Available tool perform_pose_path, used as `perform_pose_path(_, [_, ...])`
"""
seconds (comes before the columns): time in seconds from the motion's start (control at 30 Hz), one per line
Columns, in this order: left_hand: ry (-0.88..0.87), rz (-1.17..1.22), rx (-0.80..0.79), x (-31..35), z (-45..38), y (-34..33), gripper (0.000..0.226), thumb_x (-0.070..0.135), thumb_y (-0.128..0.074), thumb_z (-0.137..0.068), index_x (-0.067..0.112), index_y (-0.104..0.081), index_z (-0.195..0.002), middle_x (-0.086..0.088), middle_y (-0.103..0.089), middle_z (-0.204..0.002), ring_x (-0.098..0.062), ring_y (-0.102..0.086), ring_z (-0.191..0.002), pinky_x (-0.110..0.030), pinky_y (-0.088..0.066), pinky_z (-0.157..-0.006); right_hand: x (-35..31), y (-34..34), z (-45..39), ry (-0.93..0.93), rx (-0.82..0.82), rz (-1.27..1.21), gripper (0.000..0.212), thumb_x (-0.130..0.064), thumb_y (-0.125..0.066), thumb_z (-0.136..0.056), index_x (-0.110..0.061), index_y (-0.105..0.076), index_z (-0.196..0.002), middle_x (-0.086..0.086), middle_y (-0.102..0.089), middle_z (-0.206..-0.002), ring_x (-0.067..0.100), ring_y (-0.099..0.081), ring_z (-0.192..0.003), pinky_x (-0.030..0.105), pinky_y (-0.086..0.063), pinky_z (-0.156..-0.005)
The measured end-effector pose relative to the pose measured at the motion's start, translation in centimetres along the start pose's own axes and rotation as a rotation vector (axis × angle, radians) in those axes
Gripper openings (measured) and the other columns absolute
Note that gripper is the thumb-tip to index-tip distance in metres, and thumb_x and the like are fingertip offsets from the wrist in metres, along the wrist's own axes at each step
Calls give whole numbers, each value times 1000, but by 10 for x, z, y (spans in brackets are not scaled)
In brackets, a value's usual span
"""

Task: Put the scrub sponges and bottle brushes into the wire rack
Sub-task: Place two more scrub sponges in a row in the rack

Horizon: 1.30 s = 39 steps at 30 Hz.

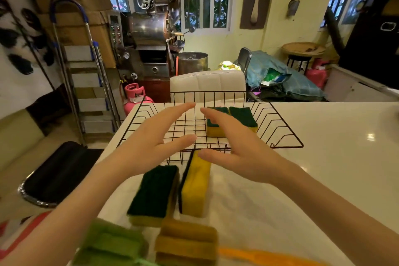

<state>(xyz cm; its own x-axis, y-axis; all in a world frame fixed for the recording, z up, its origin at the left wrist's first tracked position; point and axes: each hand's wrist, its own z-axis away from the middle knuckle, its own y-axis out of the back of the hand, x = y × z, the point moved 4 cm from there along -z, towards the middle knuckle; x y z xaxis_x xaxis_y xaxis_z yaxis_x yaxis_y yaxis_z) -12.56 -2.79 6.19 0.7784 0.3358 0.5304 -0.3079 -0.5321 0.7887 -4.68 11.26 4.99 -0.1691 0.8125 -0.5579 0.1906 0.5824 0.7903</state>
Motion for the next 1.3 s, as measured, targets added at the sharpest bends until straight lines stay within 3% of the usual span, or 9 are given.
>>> perform_pose_path(0.17, [11, -1, 5, -5, 45, -6, 52, 62, -44, -73, 58, -30, -123, 43, -34, -125, 22, -29, -120, -3, -29, -91, -20, -33, 28, 102, -19, 100, 66, -55, -48, -81, -37, -23, -139, -9, -30, -149, 6, -24, -135, 29, -26, -109])
perform_pose_path(0.33, [119, 21, -15, -14, 71, -17, 37, 49, -52, -79, 55, -39, -113, 45, -38, -109, 31, -35, -102, 7, -27, -82, -20, -57, 35, 95, -71, 274, 63, -61, -33, -80, -38, -26, -138, -2, -28, -151, 16, -21, -138, 36, -25, -111])
perform_pose_path(0.47, [175, -16, -87, -26, 80, -33, 37, 42, -53, -84, 44, -46, -121, 28, -50, -120, 12, -43, -110, -15, -35, -99, -16, -67, 38, 61, -83, 333, 61, -63, -30, -80, -39, -29, -136, -2, -26, -151, 18, -17, -139, 38, -23, -112])
perform_pose_path(0.53, [216, -97, -132, -32, 80, -39, 47, 45, -52, -83, 35, -44, -128, 13, -44, -137, -4, -37, -125, -28, -30, -109, -16, -69, 38, 55, -80, 354, 55, -59, -36, -85, -37, -32, -135, 0, -27, -151, 21, -17, -140, 41, -22, -112])
perform_pose_path(0.6, [245, -143, -159, -34, 79, -42, 50, 43, -53, -84, 33, -41, -132, 9, -35, -146, -8, -29, -133, -30, -24, -111, -17, -68, 37, 59, -77, 376, 51, -49, -44, -87, -35, -34, -135, 1, -28, -151, 22, -16, -140, 41, -24, -112])
perform_pose_path(0.83, [258, -134, -137, -33, 77, -44, 49, 41, -55, -83, 33, -44, -130, 9, -32, -148, -10, -27, -135, -32, -23, -111, -15, -62, 37, 52, -149, 361, 51, -36, -59, -83, -29, -38, -129, 1, -24, -149, 18, -16, -138, 35, -34, -107])
perform_pose_path(0.97, [248, -101, -133, -34, 78, -44, 48, 41, -54, -83, 35, -43, -129, 11, -31, -147, -9, -26, -135, -31, -25, -110, -2, -54, 46, 29, -22, 136, 44, -39, -63, -79, -26, -46, -118, -4, -37, -135, 11, -37, -122, 17, -36, -95])
perform_pose_path(1.1, [247, -111, -158, -37, 78, -46, 49, 45, -53, -83, 39, -41, -129, 13, -28, -149, -8, -25, -136, -34, -25, -111, 22, -56, 60, -62, 57, -51, 37, -39, -62, -78, -31, -43, -109, -14, -37, -119, -1, -38, -110, -3, -38, -79])
perform_pose_path(1.3, [238, -115, -169, -38, 79, -46, 49, 45, -50, -84, 40, -38, -131, 15, -26, -149, -7, -23, -136, -33, -23, -112, 35, -58, 70, -121, -12, 1, 33, -32, -64, -80, -31, -43, -106, -16, -35, -119, 5, -43, -113, 10, -42, -88])
